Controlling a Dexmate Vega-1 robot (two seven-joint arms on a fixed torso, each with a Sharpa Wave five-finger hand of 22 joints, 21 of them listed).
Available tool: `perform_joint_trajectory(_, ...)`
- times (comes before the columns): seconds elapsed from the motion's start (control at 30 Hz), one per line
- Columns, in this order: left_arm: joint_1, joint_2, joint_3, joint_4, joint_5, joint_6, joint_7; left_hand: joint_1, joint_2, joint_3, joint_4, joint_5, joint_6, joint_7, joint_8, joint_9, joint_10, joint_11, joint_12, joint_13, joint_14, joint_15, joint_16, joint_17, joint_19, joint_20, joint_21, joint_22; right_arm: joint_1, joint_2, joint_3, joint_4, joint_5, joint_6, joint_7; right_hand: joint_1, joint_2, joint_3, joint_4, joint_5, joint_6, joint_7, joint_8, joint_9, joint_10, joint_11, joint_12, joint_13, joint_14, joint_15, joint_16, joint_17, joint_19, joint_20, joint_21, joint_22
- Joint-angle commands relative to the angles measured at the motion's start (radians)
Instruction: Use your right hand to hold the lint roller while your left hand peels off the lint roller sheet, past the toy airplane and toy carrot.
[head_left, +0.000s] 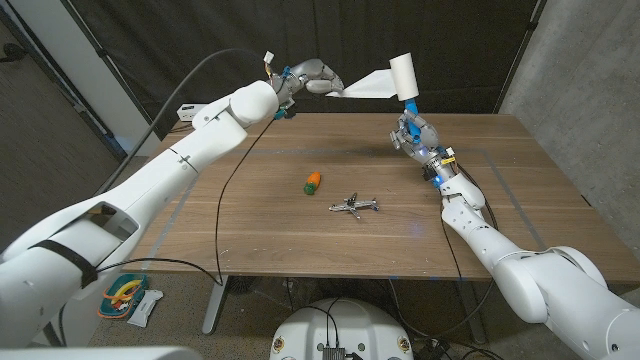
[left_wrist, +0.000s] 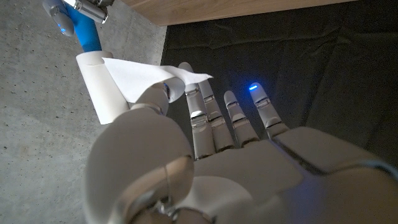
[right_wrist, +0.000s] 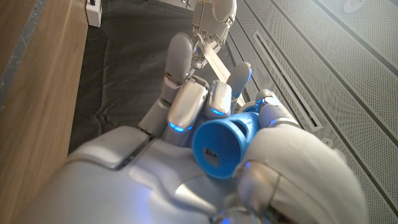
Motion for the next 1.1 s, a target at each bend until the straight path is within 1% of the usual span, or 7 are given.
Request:
perform_joint_trajectory(0.03,0.106,0.082,-0.075,-0.113,-0.020,0.027,0.033,0.005,0.001,0.135,0.036,0.019,0.034,0.032,0.366,0.011,0.032,-0.023,0.007,0.006,0.005,-0.099,-0.004,0.005,-0.006,0.002,0.010,0.001,0.002,0.005,-0.010,-0.009,-0.014,0.009,-0.017,-0.039,0.054,0.203,0.198,-0.002,0.063,0.060,0.006,-0.001,0.026,0.003,0.141,0.003,-0.002,-0.007,0.007,0.001,0.000,-0.031,0.005,0.000)
perform_joint_trajectory(0.53,0.137,0.104,-0.097,-0.132,-0.035,0.015,0.050,-0.011,-0.005,0.151,0.043,0.066,0.028,0.020,0.367,-0.002,0.030,-0.024,0.008,0.011,0.008,-0.097,-0.010,0.013,-0.012,0.002,0.026,-0.003,-0.012,0.007,-0.020,-0.036,-0.019,0.013,-0.039,-0.041,0.055,0.204,0.198,-0.002,0.060,0.061,0.013,-0.002,0.024,0.003,0.141,0.003,-0.002,-0.007,0.007,0.001,-0.001,-0.029,0.005,0.000)
perform_joint_trajectory(0.67,0.144,0.115,-0.101,-0.136,-0.037,0.001,0.045,-0.015,-0.010,0.156,0.042,0.080,0.032,0.025,0.379,0.010,0.029,-0.022,0.007,0.011,0.008,-0.096,-0.013,0.015,-0.014,0.005,0.030,-0.004,-0.018,0.006,-0.025,-0.050,-0.022,0.012,-0.050,-0.041,0.055,0.204,0.198,-0.002,0.058,0.060,0.014,-0.002,0.025,0.002,0.141,0.002,-0.002,-0.007,0.007,0.001,-0.003,-0.029,0.005,0.001)
perform_joint_trajectory(0.7,0.148,0.117,-0.105,-0.137,-0.041,-0.001,0.045,-0.016,-0.016,0.162,0.039,0.097,0.047,0.031,0.394,0.021,0.030,-0.018,0.007,0.010,0.009,-0.094,-0.015,0.016,-0.017,0.006,0.033,-0.006,-0.019,0.004,-0.027,-0.053,-0.025,0.014,-0.052,-0.041,0.054,0.204,0.198,-0.002,0.059,0.060,0.015,-0.003,0.023,0.003,0.141,0.003,-0.002,-0.007,0.007,0.001,-0.004,-0.030,0.005,0.001)
perform_joint_trajectory(0.77,0.153,0.123,-0.110,-0.140,-0.048,-0.005,0.041,-0.017,-0.021,0.169,0.035,0.115,0.060,0.036,0.403,0.024,0.030,-0.014,0.006,0.008,0.009,-0.092,-0.017,0.017,-0.019,0.007,0.036,-0.007,-0.020,0.005,-0.028,-0.059,-0.024,0.011,-0.055,-0.041,0.055,0.204,0.198,-0.002,0.059,0.060,0.013,-0.007,0.024,0.004,0.141,0.002,-0.002,-0.007,0.007,0.001,-0.003,-0.030,0.005,0.000)
perform_joint_trajectory(0.9,0.171,0.137,-0.124,-0.155,-0.051,-0.003,0.050,-0.019,-0.028,0.181,0.029,0.138,0.076,0.044,0.411,0.024,0.029,-0.005,0.001,-0.001,0.010,-0.088,-0.020,0.017,-0.023,0.009,0.039,-0.010,-0.024,0.005,-0.034,-0.070,-0.028,0.012,-0.066,-0.042,0.055,0.204,0.198,-0.002,0.058,0.060,0.016,-0.005,0.024,0.004,0.141,0.002,-0.002,-0.007,0.007,0.001,-0.003,-0.029,0.006,0.000)
perform_joint_trajectory(1.1,0.198,0.157,-0.143,-0.173,-0.060,-0.006,0.058,-0.021,-0.036,0.197,0.022,0.167,0.084,0.055,0.429,0.045,0.039,-0.006,0.003,-0.005,0.013,-0.087,-0.023,0.019,-0.026,0.012,0.043,-0.013,-0.031,0.004,-0.039,-0.084,-0.031,0.017,-0.079,-0.042,0.055,0.204,0.198,-0.002,0.057,0.060,0.017,-0.006,0.025,0.003,0.141,0.002,-0.003,-0.007,0.007,0.001,-0.003,-0.030,0.006,0.000)
